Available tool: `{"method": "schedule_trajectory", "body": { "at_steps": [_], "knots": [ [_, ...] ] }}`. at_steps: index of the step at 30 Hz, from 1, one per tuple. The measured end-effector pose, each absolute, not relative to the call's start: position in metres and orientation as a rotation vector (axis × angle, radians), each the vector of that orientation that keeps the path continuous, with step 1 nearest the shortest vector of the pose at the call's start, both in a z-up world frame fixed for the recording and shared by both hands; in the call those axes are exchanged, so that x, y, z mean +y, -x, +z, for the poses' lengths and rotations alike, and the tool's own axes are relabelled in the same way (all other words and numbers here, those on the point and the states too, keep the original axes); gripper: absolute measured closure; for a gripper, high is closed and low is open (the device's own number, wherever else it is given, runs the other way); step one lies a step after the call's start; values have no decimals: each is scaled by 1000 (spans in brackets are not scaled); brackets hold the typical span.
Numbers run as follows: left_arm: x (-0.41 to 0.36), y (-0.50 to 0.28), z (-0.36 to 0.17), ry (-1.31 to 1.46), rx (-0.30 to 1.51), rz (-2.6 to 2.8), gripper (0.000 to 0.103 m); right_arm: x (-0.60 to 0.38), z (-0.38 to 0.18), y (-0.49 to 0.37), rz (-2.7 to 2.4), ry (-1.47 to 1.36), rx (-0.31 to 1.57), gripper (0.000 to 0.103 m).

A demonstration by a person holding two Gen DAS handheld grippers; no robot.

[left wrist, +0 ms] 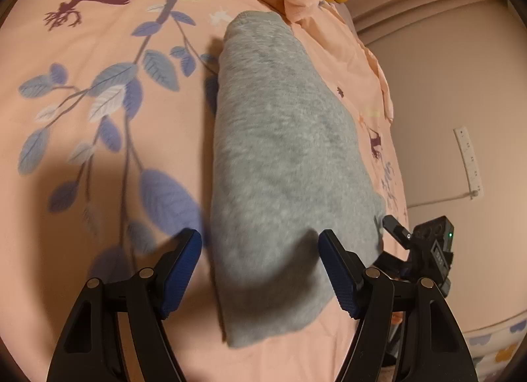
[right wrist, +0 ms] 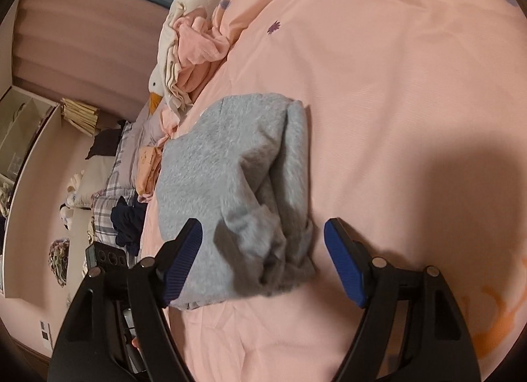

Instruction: Fold small clothes

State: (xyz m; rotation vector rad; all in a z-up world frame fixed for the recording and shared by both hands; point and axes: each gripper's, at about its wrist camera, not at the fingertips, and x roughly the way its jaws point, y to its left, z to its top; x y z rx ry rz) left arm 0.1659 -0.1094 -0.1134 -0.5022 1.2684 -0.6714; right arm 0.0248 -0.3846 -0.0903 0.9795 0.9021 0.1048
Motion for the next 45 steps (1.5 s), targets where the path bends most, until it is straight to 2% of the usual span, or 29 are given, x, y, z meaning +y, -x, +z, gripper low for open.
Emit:
{"method": "schedule_trajectory", "body": {
  "at_steps": [7, 11, 17, 20, 22, 26, 45],
  "knots": [
    [-126, -183, -117, 490, 1269, -684, 31, -384, -94, -52, 145, -950, 938, 26],
    [-134, -190, -119, 487, 1260, -684, 25, -382, -97, -66, 159, -931, 946, 26],
    [-146, -202, -120, 446, 1242, -676, 24, -376, -98, -83, 179, -896, 935, 27],
    [-147, -205, -121, 447, 1234, -672, 24, -369, -97, -89, 170, -855, 934, 31],
    [-148, -204, -120, 447, 1228, -671, 24, -366, -96, -90, 152, -828, 938, 41],
    [-143, -199, -117, 454, 1225, -663, 27, -362, -91, -88, 125, -788, 930, 52],
    [-147, -183, -118, 402, 1212, -651, 27, -355, -89, -89, 110, -776, 942, 52]
  ]
}}
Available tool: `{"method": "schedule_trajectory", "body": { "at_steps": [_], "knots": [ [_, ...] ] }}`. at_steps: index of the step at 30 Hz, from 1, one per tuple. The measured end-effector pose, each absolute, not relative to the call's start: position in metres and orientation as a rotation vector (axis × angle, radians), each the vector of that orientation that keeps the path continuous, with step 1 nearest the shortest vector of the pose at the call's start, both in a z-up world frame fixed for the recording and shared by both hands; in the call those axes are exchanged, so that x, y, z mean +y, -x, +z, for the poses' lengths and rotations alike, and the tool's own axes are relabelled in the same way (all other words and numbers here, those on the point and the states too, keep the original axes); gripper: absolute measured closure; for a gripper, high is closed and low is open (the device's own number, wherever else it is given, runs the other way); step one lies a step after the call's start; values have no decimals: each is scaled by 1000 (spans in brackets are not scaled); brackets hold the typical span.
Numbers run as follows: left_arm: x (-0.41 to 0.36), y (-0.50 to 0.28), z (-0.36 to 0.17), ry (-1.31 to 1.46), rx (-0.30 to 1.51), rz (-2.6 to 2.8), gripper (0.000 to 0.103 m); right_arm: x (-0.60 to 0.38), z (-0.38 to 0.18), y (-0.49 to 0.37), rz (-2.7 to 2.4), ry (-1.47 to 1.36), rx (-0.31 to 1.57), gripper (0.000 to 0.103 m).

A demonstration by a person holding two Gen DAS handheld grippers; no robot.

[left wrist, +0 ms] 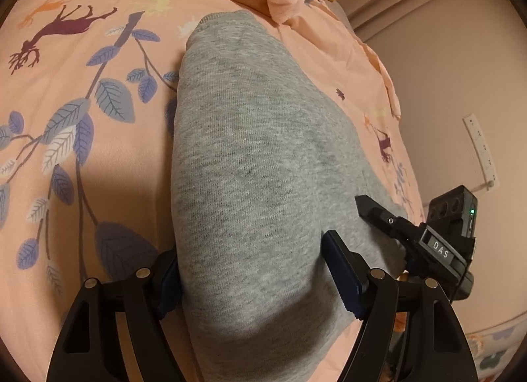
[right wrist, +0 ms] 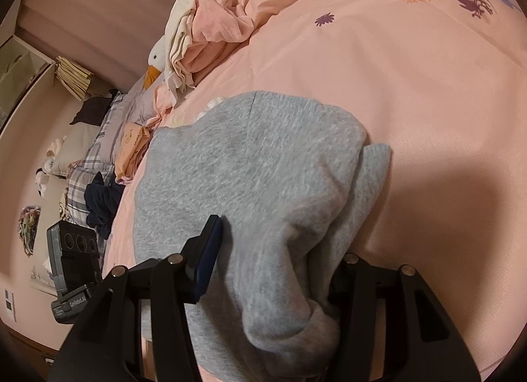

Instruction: Fold small clothes

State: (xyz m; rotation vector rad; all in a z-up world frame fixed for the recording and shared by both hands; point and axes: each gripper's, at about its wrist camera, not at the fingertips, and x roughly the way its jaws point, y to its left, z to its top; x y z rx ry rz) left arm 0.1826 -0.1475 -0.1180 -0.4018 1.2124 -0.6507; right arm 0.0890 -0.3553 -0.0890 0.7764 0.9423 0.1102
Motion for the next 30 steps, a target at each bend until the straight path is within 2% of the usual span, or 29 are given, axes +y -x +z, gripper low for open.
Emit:
{"method": "schedule_trajectory", "body": {
  "at_steps": [30],
  "knots": [
    [-150, -184, -120, 387, 1213, -645, 27, -354, -89, -92, 103, -761, 953, 52]
  ]
}}
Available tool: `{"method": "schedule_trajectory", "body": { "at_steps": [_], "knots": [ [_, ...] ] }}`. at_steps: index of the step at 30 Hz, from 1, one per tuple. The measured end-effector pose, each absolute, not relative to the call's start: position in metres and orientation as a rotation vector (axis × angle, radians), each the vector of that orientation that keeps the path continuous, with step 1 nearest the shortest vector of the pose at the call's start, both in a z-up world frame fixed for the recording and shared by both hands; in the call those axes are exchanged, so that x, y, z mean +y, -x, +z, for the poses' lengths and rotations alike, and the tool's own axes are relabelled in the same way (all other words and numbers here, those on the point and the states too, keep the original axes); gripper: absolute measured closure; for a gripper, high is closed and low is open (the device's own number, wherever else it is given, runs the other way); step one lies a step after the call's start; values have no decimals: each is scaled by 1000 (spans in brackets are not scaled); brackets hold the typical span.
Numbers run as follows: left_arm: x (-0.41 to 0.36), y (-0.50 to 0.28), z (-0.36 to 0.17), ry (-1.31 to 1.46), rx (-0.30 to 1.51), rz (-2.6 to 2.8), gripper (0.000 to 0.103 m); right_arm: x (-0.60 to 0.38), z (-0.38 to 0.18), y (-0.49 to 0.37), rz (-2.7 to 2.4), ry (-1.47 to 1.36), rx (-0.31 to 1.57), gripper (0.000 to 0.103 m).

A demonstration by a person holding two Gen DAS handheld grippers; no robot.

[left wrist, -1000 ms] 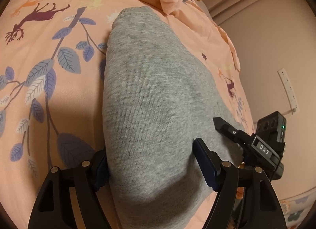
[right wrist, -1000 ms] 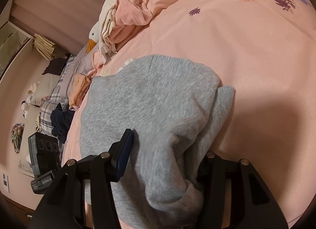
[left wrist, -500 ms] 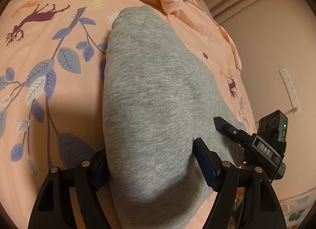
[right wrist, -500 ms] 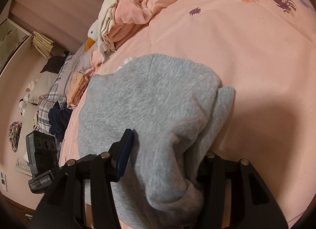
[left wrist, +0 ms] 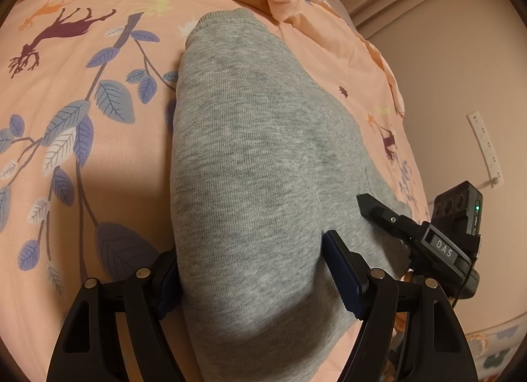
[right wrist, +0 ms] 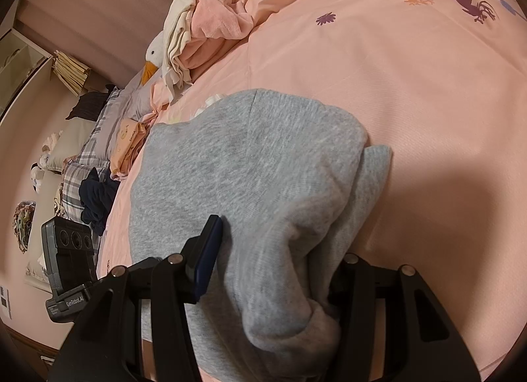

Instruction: Fold small clothes

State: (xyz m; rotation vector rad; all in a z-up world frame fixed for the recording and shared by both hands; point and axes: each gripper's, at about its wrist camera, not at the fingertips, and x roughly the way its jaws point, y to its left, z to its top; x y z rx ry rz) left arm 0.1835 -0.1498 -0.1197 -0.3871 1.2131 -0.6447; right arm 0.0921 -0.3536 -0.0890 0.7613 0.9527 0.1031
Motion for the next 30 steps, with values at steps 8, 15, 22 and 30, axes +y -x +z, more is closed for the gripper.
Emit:
{"method": "schedule_trajectory", "body": {
  "at_steps": [8, 15, 22, 30],
  "knots": [
    [-150, -183, -119, 381, 1214, -642, 27, -352, -89, -92, 98, -746, 954, 52],
    [-151, -183, -119, 353, 1206, -630, 27, -347, -86, -90, 76, -712, 949, 54],
    [-150, -179, -118, 319, 1194, -617, 27, -332, -72, -89, 43, -588, 931, 61],
    [-146, -176, -117, 290, 1183, -614, 27, -319, -61, -86, 9, -471, 897, 66]
  ]
}}
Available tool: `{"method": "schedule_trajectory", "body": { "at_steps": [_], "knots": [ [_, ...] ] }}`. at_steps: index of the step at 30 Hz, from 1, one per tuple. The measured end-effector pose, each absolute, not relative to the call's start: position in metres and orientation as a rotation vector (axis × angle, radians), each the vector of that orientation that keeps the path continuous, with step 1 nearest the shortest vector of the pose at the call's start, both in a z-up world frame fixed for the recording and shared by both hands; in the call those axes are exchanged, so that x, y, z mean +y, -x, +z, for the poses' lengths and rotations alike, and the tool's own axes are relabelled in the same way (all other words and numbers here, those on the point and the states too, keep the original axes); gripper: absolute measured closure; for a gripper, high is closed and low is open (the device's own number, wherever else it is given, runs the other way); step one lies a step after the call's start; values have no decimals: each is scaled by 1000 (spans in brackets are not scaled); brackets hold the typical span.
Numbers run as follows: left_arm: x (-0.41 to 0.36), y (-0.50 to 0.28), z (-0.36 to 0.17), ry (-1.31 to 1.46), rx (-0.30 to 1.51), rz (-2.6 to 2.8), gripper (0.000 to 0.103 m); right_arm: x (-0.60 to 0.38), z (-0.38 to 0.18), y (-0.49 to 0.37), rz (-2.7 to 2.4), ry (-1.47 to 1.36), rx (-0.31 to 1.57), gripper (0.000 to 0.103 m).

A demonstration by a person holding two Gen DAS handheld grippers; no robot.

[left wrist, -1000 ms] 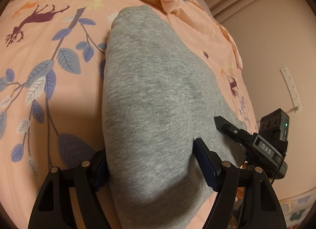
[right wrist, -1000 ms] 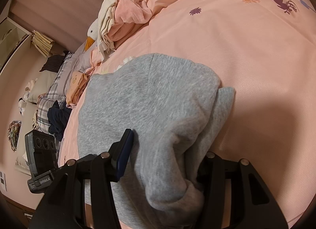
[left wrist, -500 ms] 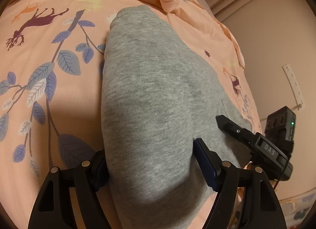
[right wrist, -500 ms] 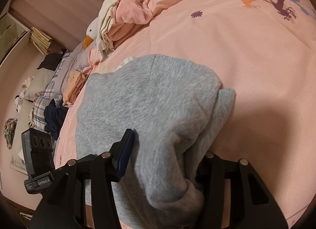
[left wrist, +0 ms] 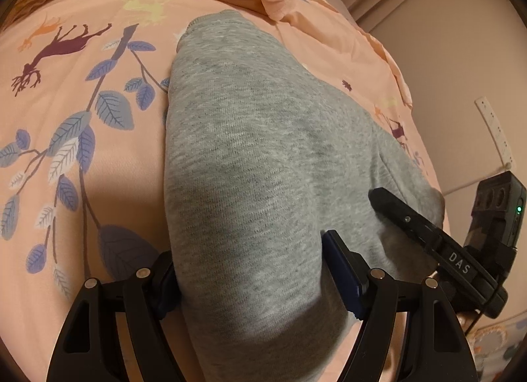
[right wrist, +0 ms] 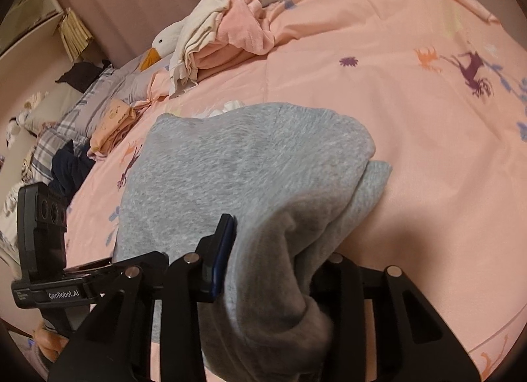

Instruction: Fold small clothes

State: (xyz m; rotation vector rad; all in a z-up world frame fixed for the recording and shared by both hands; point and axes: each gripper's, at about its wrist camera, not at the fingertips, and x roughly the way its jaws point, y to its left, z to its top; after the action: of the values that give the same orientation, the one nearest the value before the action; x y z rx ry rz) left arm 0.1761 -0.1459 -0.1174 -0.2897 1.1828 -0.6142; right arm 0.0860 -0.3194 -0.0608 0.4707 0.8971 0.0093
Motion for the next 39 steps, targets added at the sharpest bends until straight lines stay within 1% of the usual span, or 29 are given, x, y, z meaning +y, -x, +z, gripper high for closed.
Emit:
{"method": "schedule_trajectory", "body": {
  "at_steps": [13, 22, 39],
  "knots": [
    [-152, -172, -113, 281, 1160, -590, 28, -295, -43, -77, -20, -341, 835, 73],
    [-149, -166, -108, 282, 1140, -602, 28, -271, -23, -68, 11, -230, 767, 73],
    [-126, -149, -86, 292, 1090, -623, 28, -238, -1, -54, 107, -160, 640, 76]
  ]
}}
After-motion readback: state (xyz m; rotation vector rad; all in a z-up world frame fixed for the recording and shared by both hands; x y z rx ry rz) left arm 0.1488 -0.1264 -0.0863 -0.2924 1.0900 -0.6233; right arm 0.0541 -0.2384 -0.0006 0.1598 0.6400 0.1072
